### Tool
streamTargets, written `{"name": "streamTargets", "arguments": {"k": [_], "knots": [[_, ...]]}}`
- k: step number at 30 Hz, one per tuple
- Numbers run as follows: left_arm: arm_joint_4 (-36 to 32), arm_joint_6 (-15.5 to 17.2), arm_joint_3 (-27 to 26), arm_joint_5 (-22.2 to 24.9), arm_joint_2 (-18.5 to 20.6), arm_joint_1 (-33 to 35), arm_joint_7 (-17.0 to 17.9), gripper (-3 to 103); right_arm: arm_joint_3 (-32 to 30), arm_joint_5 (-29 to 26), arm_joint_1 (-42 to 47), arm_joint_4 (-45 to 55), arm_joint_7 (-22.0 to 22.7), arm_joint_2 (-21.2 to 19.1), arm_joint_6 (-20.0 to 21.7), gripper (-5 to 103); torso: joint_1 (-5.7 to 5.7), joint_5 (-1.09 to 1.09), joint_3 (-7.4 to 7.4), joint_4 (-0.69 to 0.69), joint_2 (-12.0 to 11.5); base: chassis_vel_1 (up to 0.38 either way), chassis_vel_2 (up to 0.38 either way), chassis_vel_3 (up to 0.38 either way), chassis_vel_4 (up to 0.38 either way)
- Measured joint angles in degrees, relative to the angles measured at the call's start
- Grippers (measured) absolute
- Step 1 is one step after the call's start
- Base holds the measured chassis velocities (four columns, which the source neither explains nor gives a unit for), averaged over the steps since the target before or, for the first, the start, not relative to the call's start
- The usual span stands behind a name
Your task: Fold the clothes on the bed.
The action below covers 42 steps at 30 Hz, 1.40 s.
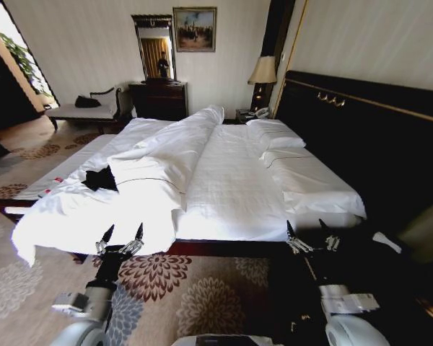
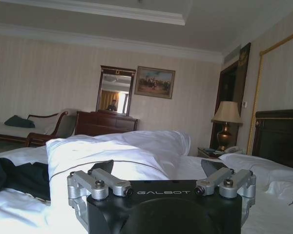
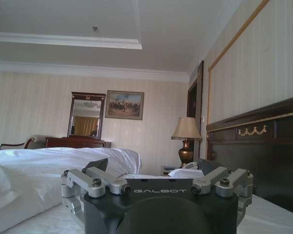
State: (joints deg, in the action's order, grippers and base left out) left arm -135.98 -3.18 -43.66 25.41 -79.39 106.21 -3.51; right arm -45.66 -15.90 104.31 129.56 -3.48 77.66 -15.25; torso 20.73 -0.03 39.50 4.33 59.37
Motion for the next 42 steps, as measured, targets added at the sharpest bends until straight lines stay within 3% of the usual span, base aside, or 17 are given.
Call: {"name": "streamTargets", "arguments": {"k": [42], "knots": [[-0.2,-0.4,-0.5,0.2,0.5,0.1,-0.1,100,0.7,1.3,0.2,-0.6,0.0,1.4,-0.8,100,0.00,0.00,0.00,0.00,0.0,-0.111,0.114,0.106,-0.108]]}}
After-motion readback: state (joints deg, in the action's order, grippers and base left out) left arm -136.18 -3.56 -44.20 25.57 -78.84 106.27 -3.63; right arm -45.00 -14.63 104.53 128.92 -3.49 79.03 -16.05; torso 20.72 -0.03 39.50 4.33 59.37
